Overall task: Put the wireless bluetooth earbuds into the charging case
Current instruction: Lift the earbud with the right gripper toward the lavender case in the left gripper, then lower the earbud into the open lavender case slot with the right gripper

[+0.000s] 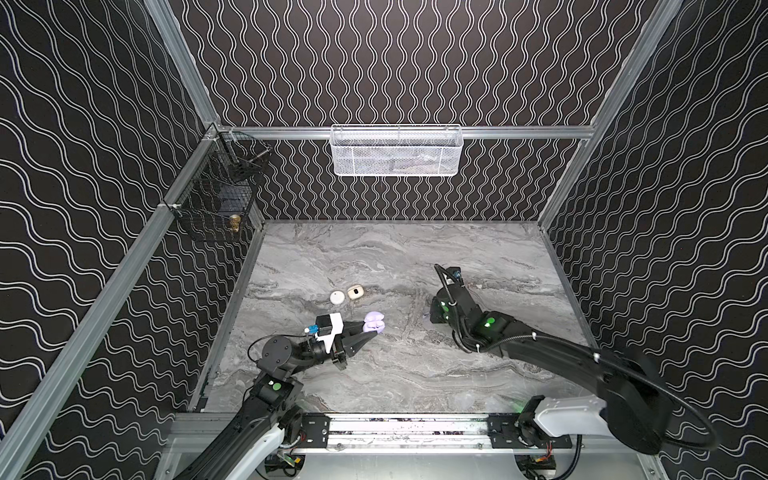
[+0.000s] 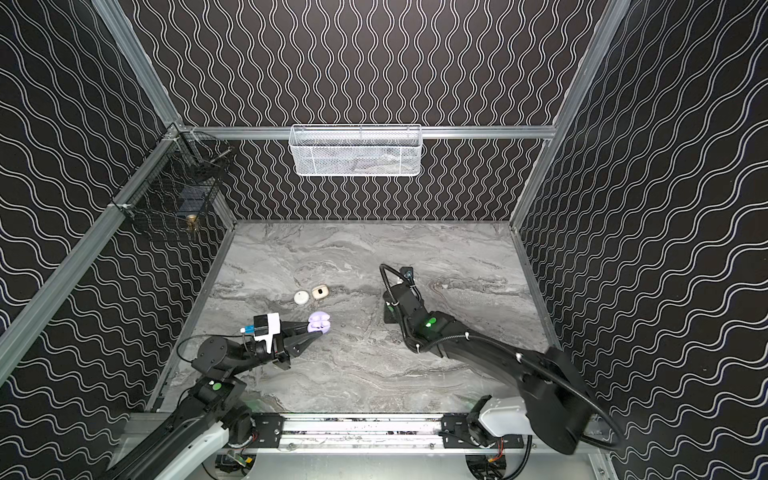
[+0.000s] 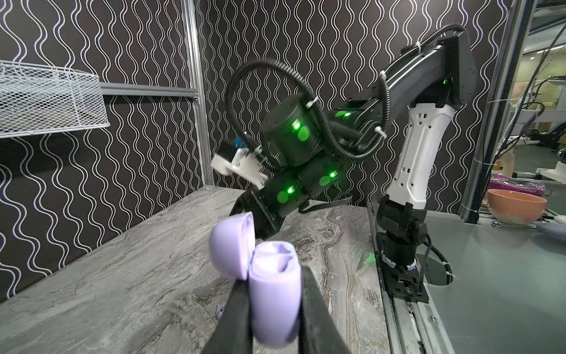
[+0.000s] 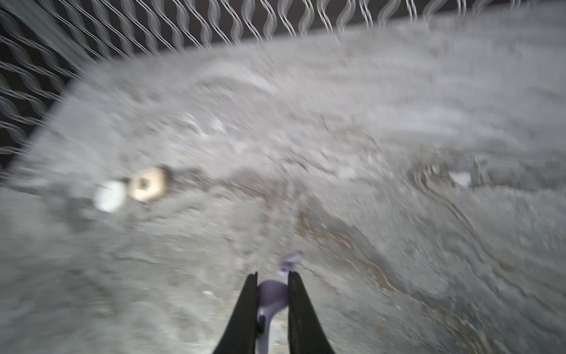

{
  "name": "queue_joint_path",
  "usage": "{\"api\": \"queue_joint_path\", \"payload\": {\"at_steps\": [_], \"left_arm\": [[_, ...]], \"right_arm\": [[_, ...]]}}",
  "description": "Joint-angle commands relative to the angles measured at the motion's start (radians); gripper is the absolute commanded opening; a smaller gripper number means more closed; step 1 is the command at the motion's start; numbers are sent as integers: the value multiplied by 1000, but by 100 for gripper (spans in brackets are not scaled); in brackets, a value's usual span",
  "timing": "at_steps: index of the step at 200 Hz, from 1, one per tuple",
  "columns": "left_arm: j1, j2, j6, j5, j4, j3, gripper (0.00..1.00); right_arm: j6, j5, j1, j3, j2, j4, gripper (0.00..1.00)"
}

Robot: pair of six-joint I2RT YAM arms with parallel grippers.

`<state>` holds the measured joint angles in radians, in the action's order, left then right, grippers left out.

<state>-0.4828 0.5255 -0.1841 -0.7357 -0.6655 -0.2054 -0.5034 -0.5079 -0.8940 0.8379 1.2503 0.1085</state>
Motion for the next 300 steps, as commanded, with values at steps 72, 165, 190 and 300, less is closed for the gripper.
{"api": "queue_joint_path", "payload": {"at_steps": [72, 165, 190, 300], "left_arm": [[0, -26, -18, 3, -135, 26, 0], [0, -39, -31, -4, -211, 54, 0], [1, -52, -32, -10, -208, 51, 0], [0, -75, -29, -4, -202, 46, 0]], "right_arm": [[166, -132, -396, 13, -194, -369, 7], [273, -58, -540, -2, -107, -626, 7], [314, -73, -541, -13, -74, -694, 8], [335, -100, -541, -30, -14, -803, 4]]}}
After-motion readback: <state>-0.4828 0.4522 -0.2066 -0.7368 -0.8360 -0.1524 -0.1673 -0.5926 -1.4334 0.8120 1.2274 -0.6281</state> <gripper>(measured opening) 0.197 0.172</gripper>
